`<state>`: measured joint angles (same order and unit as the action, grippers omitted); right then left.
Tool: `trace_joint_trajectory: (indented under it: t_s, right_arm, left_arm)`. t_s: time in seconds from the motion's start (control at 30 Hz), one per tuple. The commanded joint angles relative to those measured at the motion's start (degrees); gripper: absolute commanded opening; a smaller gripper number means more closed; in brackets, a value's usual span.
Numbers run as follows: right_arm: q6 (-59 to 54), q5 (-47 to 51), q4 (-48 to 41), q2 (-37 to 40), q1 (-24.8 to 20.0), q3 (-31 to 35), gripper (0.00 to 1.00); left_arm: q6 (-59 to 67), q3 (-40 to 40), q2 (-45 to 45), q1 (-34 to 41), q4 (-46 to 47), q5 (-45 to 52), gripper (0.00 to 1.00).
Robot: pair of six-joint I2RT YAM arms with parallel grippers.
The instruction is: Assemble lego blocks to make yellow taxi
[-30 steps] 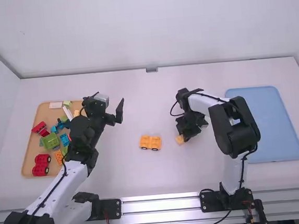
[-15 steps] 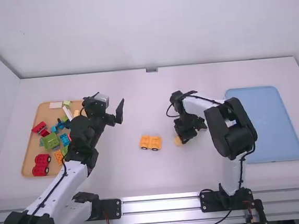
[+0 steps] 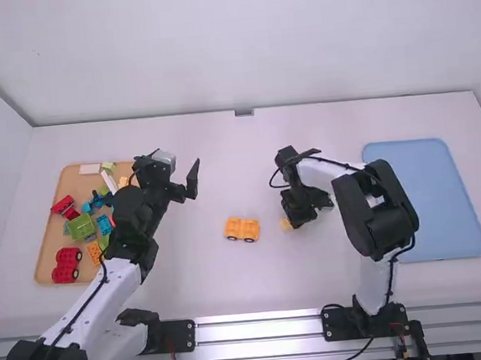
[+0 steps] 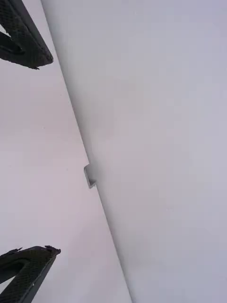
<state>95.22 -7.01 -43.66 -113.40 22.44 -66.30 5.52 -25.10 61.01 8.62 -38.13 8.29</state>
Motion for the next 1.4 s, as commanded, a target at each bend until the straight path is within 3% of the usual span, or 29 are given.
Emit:
trace_joint_trajectory:
  t_s: [0.0,0.4,0.43,0.53,0.9,1.03,1.07,1.27,1.3,1.37]
  right_arm:
    - [-1.2,-1.0,2.5,3.3,0.1,2.5,0.00]
    - [7.1,4.3,7.8,9.1,2.9,9.0,0.00]
    - [9.2,3.5,8.7,9.2,2.8,10.0,0.07]
    - [10.9,0.3,12.0,9.2,1.8,12.8,0.00]
    - [8.9,-5.2,15.0,9.2,-2.0,15.2,0.00]
    - [8.6,-5.2,15.4,9.2,-2.3,15.3,0.17]
    - [8.2,-5.2,16.2,9.2,-2.2,15.3,0.28]
    - [8.3,-5.0,16.5,9.2,-1.3,15.3,0.40]
    - [8.3,-5.3,16.5,9.2,-1.4,15.3,0.50]
    - [8.3,-5.5,16.4,9.2,-1.7,15.3,0.57]
  left_arm:
    - [-0.1,-0.1,0.0,-0.4,-0.1,-0.2,0.99]
    - [0.3,-0.1,0.0,0.1,-0.1,-0.2,0.99]
    - [0.2,-0.1,0.0,-0.2,0.0,-0.2,0.99]
    - [0.2,-0.1,0.0,-0.2,0.0,-0.2,0.99]
    - [0.2,-0.1,0.0,-0.3,0.1,-0.2,0.99]
    - [0.2,-0.1,0.0,0.2,0.1,-0.2,0.99]
    - [0.2,-0.1,0.0,0.1,0.1,-0.2,0.99]
    - [0.1,-0.1,0.0,0.2,0.1,-0.2,0.99]
    - [0.0,-0.1,0.0,0.2,0.2,-0.2,0.99]
    - [0.0,-0.1,0.0,-0.2,0.2,-0.2,0.99]
